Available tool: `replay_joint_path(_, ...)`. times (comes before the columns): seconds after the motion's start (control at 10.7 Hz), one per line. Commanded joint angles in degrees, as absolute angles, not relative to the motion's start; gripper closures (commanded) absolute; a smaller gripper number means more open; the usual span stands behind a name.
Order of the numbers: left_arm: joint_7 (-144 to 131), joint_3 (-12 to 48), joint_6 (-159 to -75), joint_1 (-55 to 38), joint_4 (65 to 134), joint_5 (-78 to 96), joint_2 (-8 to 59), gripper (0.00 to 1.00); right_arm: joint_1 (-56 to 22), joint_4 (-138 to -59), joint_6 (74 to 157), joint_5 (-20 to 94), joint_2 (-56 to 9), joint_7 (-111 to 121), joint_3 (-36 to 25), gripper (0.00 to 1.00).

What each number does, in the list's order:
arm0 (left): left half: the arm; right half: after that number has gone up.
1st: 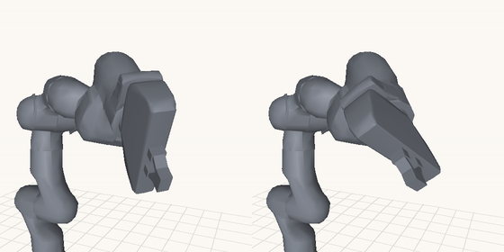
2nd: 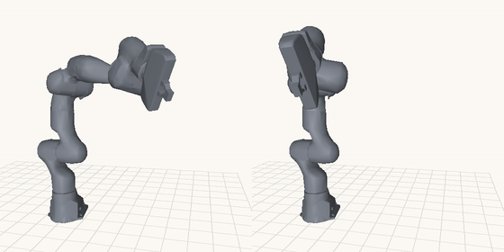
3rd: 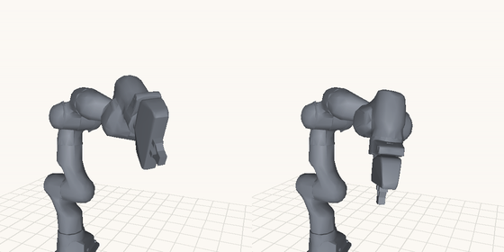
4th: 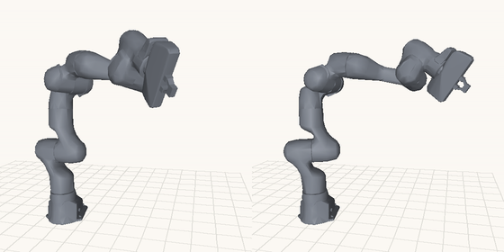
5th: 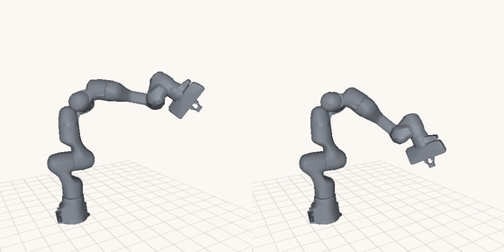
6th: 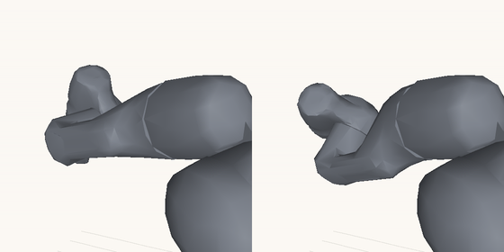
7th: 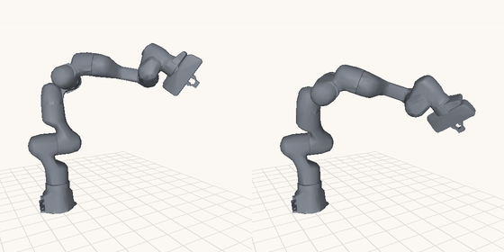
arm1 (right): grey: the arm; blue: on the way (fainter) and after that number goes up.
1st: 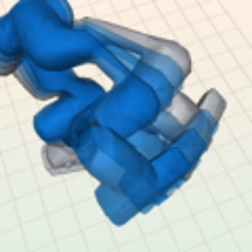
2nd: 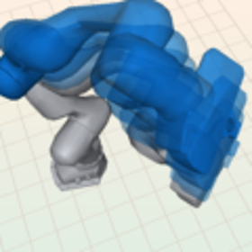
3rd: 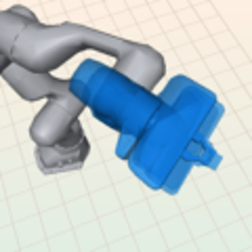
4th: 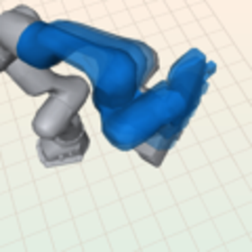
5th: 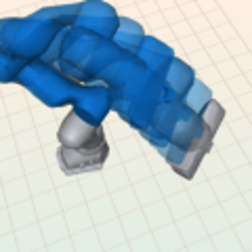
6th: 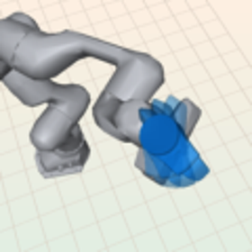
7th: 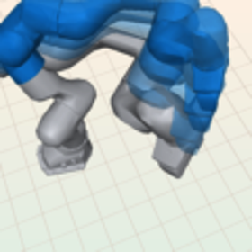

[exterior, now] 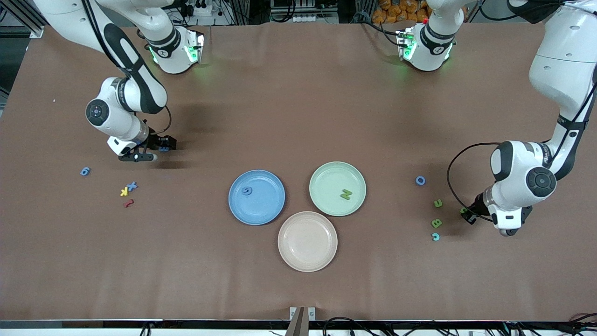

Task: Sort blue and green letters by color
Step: 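Grasp green d with the left gripper while the right gripper grasps blue letter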

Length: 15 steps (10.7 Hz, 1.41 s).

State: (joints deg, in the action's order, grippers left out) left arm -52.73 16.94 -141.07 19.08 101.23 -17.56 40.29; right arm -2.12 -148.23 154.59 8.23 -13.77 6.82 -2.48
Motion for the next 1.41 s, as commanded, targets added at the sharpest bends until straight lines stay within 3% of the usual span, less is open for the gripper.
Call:
replay_joint_path(0.0, -50.10, 16.96, -140.80, 18.28, 101.25, -16.87, 38.51, 1.00, -2.64, -149.06, 155.39, 9.67, -13.45, 6.50, -2.29, 1.00)
replay_joint_path(0.38, -50.01, 16.96, -135.55, 13.99, 101.08, -16.88, 34.90, 1.00, -2.81, -148.01, 154.69, 9.67, -12.66, 6.50, -2.11, 1.00)
replay_joint_path(0.75, -50.97, 17.57, -131.76, 6.53, 101.16, -15.13, 32.00, 1.00, -7.28, -138.90, 148.64, 10.28, -12.92, 1.25, -1.93, 1.00)
replay_joint_path(1.31, -69.93, 17.49, -130.69, -10.09, 96.86, -8.09, 33.48, 1.00, -20.02, -117.81, 144.84, 33.82, -21.69, -7.17, -2.11, 1.00)
